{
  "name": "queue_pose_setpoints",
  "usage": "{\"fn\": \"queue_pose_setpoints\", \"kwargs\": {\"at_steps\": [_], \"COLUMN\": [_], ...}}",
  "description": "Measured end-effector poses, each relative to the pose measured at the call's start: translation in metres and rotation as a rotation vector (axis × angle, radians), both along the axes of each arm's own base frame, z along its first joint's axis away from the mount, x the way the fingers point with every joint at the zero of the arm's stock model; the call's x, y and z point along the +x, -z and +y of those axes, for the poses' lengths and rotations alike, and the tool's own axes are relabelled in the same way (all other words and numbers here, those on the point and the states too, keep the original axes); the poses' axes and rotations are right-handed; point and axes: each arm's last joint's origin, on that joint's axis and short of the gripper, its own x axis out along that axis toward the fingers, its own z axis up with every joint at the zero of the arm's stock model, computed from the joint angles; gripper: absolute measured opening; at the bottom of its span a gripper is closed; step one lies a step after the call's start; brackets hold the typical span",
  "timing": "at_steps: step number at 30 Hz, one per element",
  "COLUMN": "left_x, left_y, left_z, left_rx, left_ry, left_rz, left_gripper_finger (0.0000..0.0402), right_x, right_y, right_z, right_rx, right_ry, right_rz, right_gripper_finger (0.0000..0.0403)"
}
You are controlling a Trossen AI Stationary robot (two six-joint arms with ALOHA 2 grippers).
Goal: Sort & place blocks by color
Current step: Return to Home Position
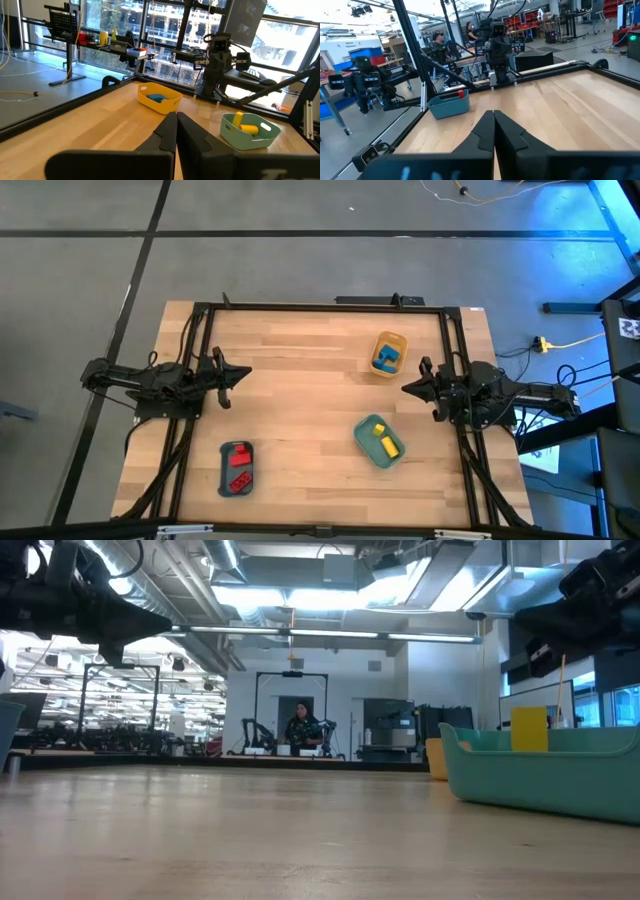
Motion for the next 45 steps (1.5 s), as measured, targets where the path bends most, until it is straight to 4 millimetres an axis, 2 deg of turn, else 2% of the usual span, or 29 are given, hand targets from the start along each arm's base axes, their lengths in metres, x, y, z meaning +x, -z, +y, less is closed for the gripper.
{"fn": "queue_pose_setpoints", "kwargs": {"at_steps": [45], "left_x": [0.0000], "left_y": [0.0000], "left_z": [0.0000], "left_rx": [0.000], "left_ry": [0.000], "left_rz": [0.000], "left_gripper_finger": [0.0000], "right_x": [-0.0001], "right_y": [-0.0007], "right_z": [0.0008], "right_rx": [-0.054], "right_ry": [-0.023], "right_rz": [-0.011], "right_gripper_finger": [0.0000]}}
